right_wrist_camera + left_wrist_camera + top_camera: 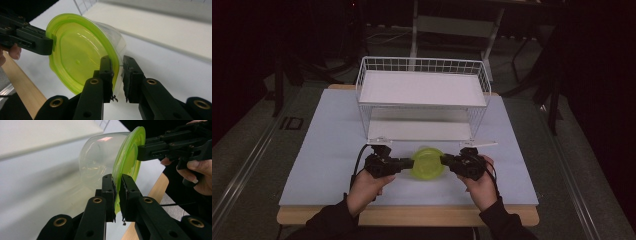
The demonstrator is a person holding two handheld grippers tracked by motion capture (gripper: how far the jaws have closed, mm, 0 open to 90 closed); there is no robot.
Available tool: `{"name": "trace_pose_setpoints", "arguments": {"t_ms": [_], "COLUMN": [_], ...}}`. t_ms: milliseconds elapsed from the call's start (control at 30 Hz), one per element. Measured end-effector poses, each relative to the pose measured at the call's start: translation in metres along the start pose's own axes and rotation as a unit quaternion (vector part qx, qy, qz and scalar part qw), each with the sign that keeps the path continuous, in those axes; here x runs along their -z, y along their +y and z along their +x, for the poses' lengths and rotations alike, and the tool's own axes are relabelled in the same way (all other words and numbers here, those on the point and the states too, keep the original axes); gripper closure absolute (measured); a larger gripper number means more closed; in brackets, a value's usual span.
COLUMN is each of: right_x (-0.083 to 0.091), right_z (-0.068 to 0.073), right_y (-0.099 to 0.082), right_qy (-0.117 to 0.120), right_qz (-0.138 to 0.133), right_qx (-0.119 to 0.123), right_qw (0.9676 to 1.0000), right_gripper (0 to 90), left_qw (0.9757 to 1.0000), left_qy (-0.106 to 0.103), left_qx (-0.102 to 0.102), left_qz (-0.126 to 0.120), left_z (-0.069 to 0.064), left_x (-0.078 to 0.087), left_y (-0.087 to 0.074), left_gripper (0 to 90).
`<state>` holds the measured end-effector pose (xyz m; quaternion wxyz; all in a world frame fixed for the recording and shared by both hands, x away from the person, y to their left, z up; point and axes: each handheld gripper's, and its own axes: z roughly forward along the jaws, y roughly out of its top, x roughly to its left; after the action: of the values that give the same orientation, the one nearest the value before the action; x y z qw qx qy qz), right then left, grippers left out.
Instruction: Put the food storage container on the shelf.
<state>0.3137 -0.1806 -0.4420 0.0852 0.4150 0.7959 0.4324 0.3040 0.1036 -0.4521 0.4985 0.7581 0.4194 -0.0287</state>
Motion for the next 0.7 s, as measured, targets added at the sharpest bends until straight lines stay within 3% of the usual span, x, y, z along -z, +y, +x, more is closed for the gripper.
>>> {"name": "trace_pose_setpoints", "arguments": {"t_ms": [333,367,400,700], "right_x": [0.01,0.011,0.014,0.024], "right_z": [0.008,0.009,0.011,0.017], "right_y": [0.027,0.029,0.039,0.073], "right_qy": [0.001,0.001,0.0,-0.007], "right_qz": [-0.023,-0.025,-0.031,-0.042], "right_qx": [0.006,0.005,0.008,0.018], "right_qw": [0.9997,0.9997,0.9995,0.9989], "right_gripper": [78.6,78.6,78.6,78.7], "left_qw": [0.9994,0.9992,0.999,0.9976], "left_qy": [-0.001,-0.001,0.0,-0.008], "left_qx": [-0.019,-0.023,-0.026,-0.026], "left_qz": [-0.028,-0.034,-0.037,-0.064], "left_z": [-0.005,-0.006,-0.007,-0.007], "left_x": [0.021,0.027,0.029,0.043], "left_y": [0.022,0.03,0.033,0.057], "left_gripper": [83.7,83.7,83.8,83.8]}}
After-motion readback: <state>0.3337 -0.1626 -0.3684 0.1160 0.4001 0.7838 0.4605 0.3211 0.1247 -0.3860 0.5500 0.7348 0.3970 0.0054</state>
